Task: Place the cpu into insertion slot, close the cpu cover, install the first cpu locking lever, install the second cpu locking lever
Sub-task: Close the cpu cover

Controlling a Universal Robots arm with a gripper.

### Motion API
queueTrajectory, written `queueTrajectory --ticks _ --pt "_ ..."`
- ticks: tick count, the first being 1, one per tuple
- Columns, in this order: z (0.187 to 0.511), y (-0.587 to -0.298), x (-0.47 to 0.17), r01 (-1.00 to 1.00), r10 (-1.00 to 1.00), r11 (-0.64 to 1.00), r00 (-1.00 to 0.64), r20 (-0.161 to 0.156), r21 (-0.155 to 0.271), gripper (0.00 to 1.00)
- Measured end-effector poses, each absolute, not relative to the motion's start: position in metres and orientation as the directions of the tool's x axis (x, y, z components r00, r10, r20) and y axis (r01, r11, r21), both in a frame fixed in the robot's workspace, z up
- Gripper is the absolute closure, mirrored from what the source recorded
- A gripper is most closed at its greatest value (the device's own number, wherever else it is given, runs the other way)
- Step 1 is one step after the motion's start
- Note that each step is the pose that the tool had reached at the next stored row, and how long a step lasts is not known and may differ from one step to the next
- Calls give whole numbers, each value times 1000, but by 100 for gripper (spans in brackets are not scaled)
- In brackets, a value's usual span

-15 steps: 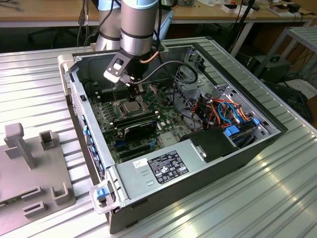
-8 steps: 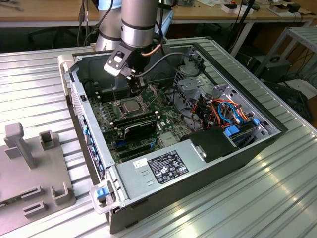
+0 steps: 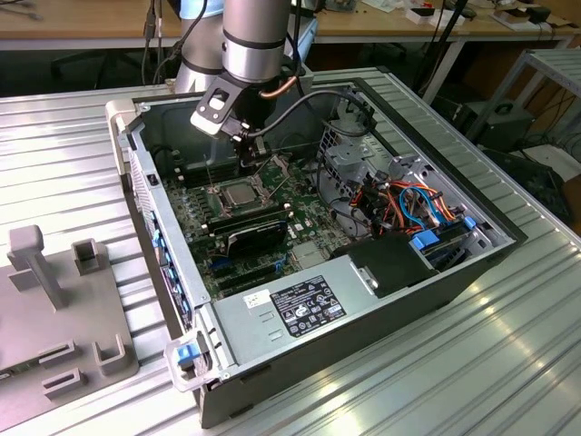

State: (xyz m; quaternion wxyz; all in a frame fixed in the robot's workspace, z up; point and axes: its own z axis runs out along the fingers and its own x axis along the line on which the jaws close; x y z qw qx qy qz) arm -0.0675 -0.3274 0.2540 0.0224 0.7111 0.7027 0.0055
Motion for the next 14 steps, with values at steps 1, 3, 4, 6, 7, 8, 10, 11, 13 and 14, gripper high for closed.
queueTrajectory --ticks 1,3,4,6,7,8,10,11,13,14 --pt "254 -327 -68 999 1000 -11 12 -24 39 89" --pt "254 -327 -68 999 1000 -11 12 -24 39 89" --pt "254 -327 -68 999 1000 -11 12 -24 39 89" --pt "254 -327 -68 999 1000 -11 12 -24 39 89" --pt "254 -327 -68 999 1000 -11 12 -24 39 89" --pt "254 -327 -66 999 1000 -11 11 -24 39 89" --pt "254 -327 -60 999 1000 -11 12 -24 39 89" --pt "254 -327 -57 999 1000 -11 12 -24 39 89" --pt "254 -327 -48 999 1000 -10 11 -24 39 89" --pt "254 -327 -46 999 1000 -11 11 -24 39 89"
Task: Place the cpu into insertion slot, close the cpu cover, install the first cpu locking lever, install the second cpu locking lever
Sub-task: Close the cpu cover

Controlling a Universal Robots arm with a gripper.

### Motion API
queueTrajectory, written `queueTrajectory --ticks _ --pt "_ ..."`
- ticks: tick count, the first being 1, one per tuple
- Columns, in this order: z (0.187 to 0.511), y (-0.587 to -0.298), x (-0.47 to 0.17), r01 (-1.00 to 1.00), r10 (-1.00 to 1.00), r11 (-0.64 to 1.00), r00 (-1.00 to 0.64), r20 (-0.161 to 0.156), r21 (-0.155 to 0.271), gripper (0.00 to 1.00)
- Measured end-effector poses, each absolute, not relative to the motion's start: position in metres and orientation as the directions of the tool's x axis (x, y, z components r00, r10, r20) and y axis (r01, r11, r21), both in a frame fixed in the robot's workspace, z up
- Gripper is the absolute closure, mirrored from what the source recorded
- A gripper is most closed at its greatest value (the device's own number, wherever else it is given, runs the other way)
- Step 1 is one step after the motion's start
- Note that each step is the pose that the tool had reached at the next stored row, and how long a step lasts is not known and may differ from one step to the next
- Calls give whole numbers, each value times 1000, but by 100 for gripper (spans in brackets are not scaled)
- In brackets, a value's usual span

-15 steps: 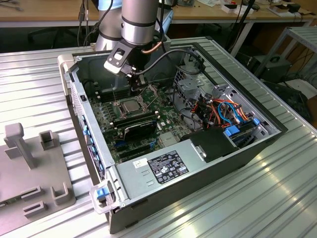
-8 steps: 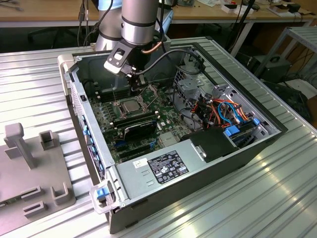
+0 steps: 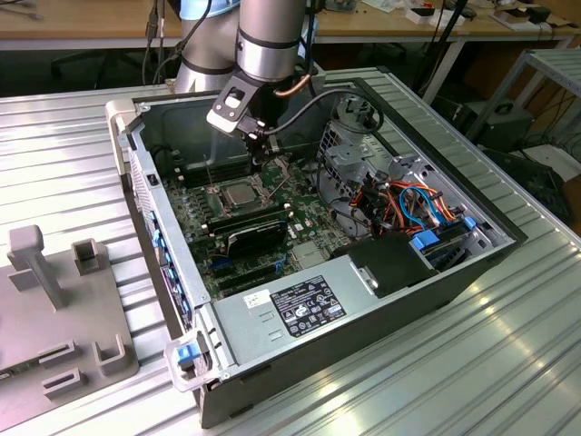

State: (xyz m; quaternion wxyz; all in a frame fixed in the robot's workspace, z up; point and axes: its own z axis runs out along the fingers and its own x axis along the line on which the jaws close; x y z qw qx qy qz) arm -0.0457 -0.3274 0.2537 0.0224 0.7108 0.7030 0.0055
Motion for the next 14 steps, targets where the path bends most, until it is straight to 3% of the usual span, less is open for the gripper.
queueTrajectory --ticks 14 --pt "268 -327 -20 999 1000 -10 11 -27 38 89"
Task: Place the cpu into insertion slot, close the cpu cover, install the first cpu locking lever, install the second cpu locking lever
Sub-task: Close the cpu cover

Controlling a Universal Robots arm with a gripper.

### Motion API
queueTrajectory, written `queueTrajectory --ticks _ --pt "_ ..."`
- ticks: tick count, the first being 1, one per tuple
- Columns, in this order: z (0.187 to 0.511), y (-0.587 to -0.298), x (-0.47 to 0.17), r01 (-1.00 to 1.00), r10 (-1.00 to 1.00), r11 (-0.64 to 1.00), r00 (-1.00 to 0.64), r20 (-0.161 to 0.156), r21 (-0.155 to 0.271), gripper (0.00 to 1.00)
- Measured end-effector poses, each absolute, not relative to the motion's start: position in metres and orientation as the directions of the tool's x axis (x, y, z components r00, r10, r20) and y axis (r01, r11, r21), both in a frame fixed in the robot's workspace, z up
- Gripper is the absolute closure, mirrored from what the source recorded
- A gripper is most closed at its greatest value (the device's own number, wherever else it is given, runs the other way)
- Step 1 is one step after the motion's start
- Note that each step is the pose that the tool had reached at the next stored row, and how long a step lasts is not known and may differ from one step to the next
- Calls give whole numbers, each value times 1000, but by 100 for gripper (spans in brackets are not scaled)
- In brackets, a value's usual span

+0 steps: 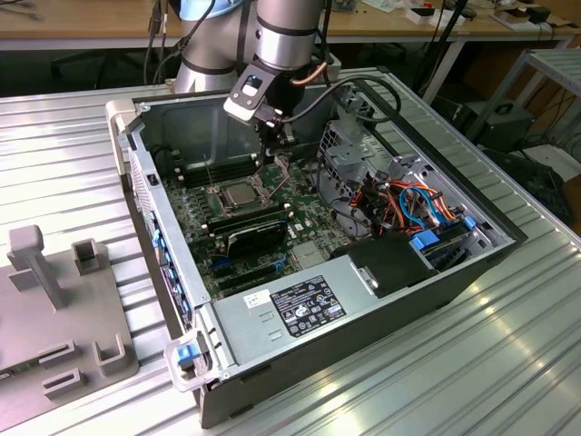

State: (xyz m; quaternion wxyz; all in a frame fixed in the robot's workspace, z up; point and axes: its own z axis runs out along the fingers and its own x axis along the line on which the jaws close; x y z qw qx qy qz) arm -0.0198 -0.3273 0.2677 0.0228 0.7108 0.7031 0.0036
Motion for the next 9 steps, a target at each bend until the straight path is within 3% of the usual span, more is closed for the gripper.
queueTrajectory --ticks 9 --pt "268 -326 26 999 1000 -10 11 -27 30 89"
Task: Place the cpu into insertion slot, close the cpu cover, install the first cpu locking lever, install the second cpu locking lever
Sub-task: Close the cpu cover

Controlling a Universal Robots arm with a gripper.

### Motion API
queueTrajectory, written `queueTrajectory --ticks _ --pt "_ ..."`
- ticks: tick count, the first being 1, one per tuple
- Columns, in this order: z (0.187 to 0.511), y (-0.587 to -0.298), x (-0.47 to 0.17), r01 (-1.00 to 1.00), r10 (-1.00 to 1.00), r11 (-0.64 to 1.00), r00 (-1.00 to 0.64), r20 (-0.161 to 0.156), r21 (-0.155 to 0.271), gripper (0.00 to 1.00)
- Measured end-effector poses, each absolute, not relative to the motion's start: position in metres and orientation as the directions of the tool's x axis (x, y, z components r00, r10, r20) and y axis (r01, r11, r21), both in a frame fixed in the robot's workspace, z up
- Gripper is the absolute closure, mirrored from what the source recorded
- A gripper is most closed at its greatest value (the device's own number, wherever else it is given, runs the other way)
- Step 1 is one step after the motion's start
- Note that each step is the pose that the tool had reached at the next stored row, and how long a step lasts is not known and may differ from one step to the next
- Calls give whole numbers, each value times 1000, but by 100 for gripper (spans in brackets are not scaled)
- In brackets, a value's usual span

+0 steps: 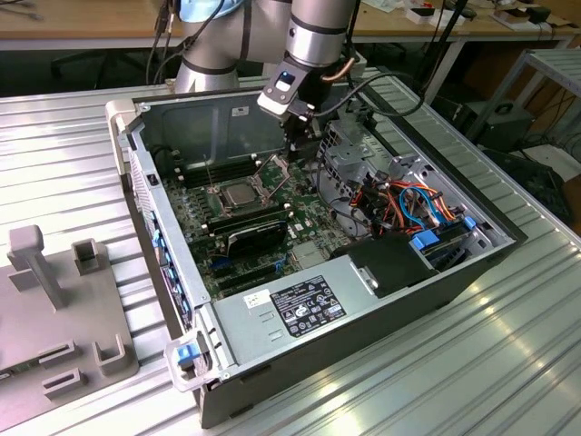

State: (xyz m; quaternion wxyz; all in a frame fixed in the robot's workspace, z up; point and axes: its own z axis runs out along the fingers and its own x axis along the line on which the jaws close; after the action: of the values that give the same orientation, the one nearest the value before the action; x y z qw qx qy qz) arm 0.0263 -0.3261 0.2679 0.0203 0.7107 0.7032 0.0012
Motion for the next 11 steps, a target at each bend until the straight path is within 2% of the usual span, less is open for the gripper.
queueTrajectory --ticks 11 --pt "251 -325 14 999 1000 -10 11 -27 30 89"
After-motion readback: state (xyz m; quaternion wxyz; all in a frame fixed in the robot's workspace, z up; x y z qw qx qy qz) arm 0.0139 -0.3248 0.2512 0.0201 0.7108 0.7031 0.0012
